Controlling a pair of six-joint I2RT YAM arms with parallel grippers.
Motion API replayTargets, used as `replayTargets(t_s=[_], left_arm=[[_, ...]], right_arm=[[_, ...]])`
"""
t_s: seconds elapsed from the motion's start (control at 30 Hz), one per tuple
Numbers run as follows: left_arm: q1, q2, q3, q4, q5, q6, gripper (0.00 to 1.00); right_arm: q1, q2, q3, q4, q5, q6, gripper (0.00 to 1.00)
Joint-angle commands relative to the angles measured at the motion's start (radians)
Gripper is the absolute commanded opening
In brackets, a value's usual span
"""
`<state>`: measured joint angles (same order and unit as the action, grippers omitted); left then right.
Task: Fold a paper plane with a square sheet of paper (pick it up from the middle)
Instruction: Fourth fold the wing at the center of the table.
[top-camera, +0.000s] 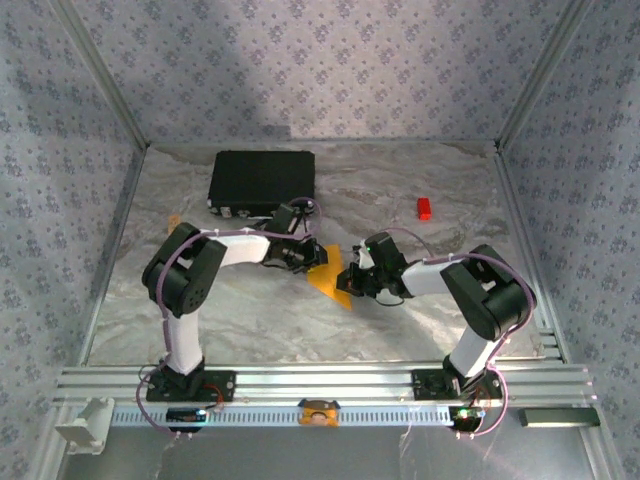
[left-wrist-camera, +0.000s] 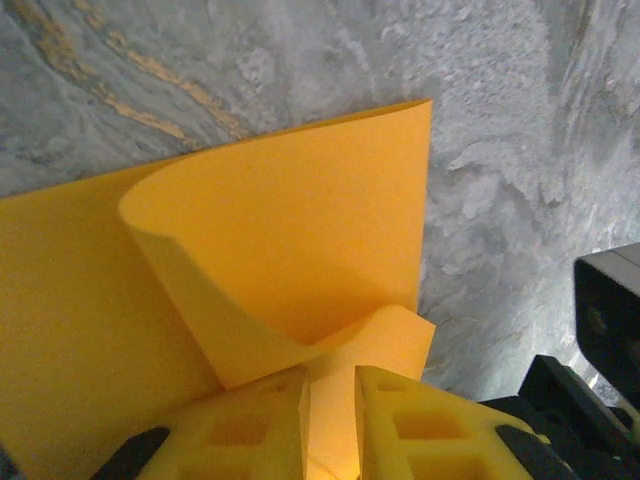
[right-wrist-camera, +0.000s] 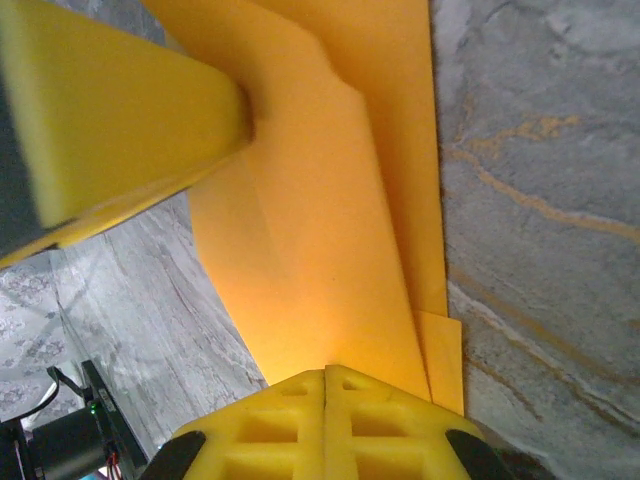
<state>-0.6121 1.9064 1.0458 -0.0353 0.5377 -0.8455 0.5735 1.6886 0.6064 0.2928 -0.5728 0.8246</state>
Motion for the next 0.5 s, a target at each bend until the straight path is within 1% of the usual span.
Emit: replayTargets(t_s=[0.0, 0.1, 0.23, 0.33, 0.47], left_arm=[[-0.027, -0.060, -0.007, -0.006, -0.017, 0.005, 0.18], [-0.045, -0.067, -0.038, 0.017, -0.012, -0.020, 0.13], [-0.072, -0.040, -0.066, 0.076, 0.032, -0.046, 0.09], [-0.077, -0.010, -0.079, 0.077, 0.026, -0.059, 0.08], [-0.070, 0.020, -0.108, 0.123, 0.010, -0.106, 0.07]], right_arm=[[-0.004, 0.038, -0.033, -0.124, 0.035, 0.022, 0.00], [-0.006, 0.041, -0.044, -0.122, 0.052, 0.031, 0.00], [-0.009, 0.036, -0.056, -0.118, 0.054, 0.039, 0.00], [-0.011, 0.032, -0.066, -0.104, 0.057, 0.042, 0.00], [-0.011, 0.036, -0.066, -0.096, 0.042, 0.043, 0.00]])
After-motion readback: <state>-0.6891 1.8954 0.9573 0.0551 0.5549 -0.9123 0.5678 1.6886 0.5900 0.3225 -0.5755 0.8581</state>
